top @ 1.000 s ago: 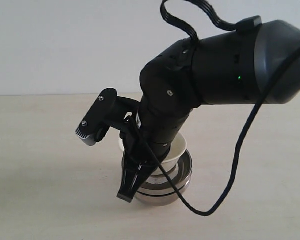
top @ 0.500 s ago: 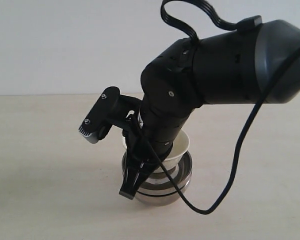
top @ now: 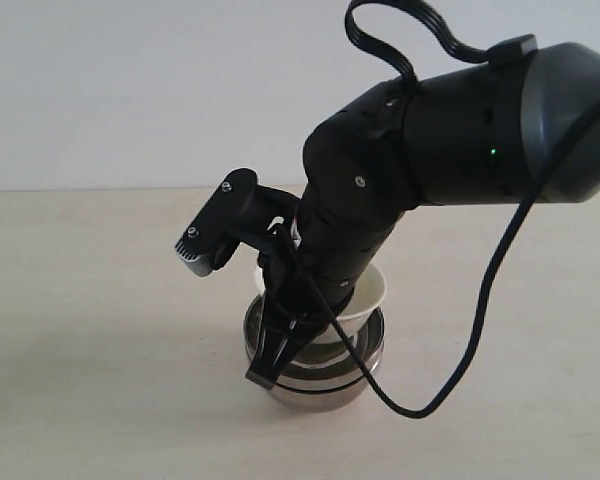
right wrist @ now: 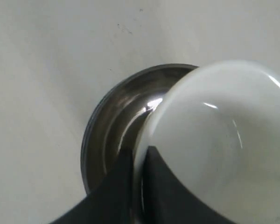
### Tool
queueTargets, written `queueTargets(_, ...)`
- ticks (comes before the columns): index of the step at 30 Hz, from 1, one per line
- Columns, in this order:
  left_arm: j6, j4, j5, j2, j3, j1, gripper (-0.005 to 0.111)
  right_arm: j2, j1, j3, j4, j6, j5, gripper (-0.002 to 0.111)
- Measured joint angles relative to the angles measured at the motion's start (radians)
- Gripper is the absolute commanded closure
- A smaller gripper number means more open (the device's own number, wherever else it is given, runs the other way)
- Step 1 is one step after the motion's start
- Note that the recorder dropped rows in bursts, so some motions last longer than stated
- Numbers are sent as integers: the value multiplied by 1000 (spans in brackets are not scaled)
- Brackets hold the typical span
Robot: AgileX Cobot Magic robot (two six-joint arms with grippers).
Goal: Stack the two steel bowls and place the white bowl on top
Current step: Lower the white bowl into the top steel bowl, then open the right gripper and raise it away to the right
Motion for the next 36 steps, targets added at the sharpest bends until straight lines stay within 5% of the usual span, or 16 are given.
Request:
queueTargets(8, 0, 0, 0, 0, 0, 0, 103, 0, 0, 0, 32, -5, -2, 107)
queueTargets(16, 0, 0, 0, 0, 0, 0, 103, 0, 0, 0, 39, 4, 2, 74)
queueTargets(36, 0, 0, 0, 0, 0, 0, 103, 0, -29, 0, -53, 89, -40, 74)
